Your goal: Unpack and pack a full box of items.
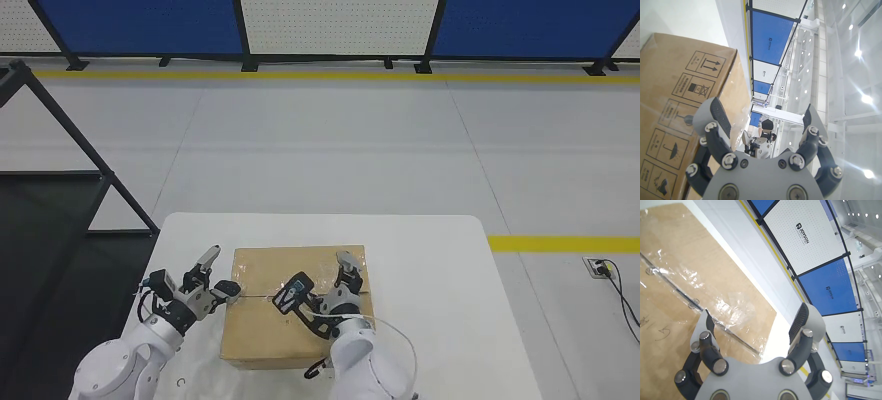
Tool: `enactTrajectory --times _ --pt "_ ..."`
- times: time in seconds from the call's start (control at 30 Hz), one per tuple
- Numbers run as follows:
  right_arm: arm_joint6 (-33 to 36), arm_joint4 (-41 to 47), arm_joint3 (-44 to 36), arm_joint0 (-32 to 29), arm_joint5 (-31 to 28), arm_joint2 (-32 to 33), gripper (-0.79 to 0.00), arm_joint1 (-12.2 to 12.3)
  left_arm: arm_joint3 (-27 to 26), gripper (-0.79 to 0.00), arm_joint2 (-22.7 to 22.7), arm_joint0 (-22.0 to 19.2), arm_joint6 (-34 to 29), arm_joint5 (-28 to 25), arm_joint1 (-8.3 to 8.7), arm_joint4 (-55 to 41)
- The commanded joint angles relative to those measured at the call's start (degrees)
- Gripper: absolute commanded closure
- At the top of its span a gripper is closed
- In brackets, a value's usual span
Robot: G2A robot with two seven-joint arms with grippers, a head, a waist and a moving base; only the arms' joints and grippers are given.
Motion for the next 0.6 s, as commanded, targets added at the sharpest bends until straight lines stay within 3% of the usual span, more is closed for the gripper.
enactTrajectory --times 0.0,0.03,0.07,0.1,0.57 --pt "-0.28 3.01 -0.13 -0.25 0.54 1.26 -0.717 -0.16 0.01 -0.785 0.01 -0.01 0.06 -0.01 0.01 -0.14" --pt "0.30 3.65 0.25 0.01 -0.25 1.50 -0.511 -0.25 0.00 -0.785 0.02 -0.02 0.08 -0.01 0.02 -0.15" --pt "0.83 4.57 0.50 0.37 -0.68 1.64 -0.419 -0.39 -0.01 -0.785 0.04 -0.02 0.04 -0.03 0.03 -0.22" --pt "1.58 5.19 1.10 0.80 -1.24 1.68 -0.391 -0.54 -0.02 -0.785 0.03 -0.04 0.01 -0.14 0.04 -0.22" --pt "7.13 3.68 3.84 2.93 -1.18 0.12 -0.342 -2.15 0.21 -0.785 0.16 -0.32 -0.04 -0.04 0.17 -0.49"
